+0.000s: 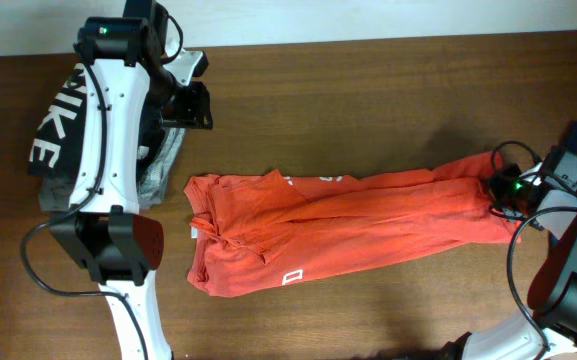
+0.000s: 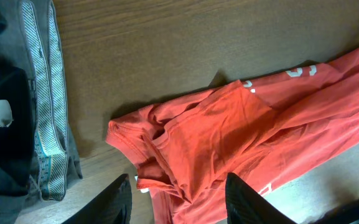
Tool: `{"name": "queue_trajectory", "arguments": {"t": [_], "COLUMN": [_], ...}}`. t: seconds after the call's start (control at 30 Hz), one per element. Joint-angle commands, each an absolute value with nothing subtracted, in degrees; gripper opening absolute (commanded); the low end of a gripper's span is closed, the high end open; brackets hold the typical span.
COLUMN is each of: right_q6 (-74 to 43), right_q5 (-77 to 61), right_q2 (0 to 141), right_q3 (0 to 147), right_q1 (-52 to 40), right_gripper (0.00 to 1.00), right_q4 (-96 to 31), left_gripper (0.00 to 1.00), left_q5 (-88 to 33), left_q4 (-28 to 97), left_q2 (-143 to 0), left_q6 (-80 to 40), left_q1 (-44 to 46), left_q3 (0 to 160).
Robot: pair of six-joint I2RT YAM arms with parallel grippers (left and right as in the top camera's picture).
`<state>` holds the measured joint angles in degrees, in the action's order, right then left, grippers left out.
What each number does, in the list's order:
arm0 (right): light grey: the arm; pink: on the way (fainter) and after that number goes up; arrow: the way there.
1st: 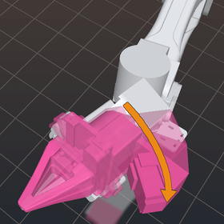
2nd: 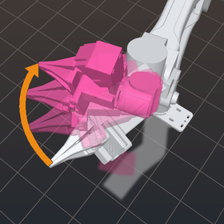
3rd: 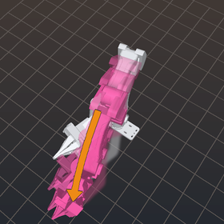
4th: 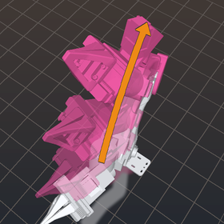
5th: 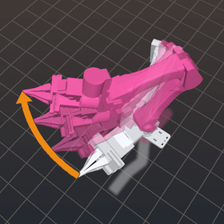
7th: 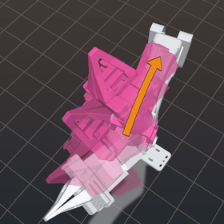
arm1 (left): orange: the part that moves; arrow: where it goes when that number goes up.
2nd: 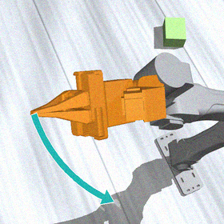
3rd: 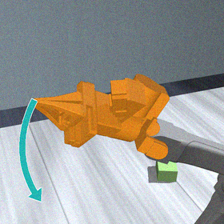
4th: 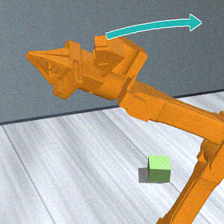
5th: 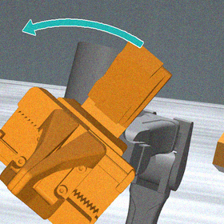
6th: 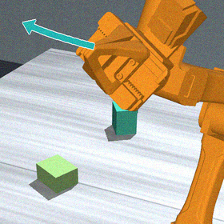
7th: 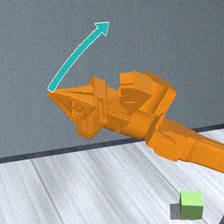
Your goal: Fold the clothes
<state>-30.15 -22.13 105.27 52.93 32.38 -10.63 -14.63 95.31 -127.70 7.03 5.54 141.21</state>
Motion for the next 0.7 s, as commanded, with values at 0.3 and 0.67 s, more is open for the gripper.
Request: {"name": "queue_trajectory", "arguments": {"t": [0.3,0.67], "right_q6": [-9.06,-10.55], "right_q5": [-40.07,-36.49], "right_q2": [97.19,97.19], "right_q3": [58.96,58.96], "right_q1": [46.70,49.84], "right_gripper": [0.53,0.31], "right_q4": [-32.14,-35.20], "left_gripper": [0.49,0.24], "left_q5": [-15.90,-14.83], "left_q4": [96.73,96.01], "left_q2": [-126.45,-126.45], "left_q6": [2.98,1.74], "left_q1": [5.23,8.43], "left_q3": [141.62,129.56]}}
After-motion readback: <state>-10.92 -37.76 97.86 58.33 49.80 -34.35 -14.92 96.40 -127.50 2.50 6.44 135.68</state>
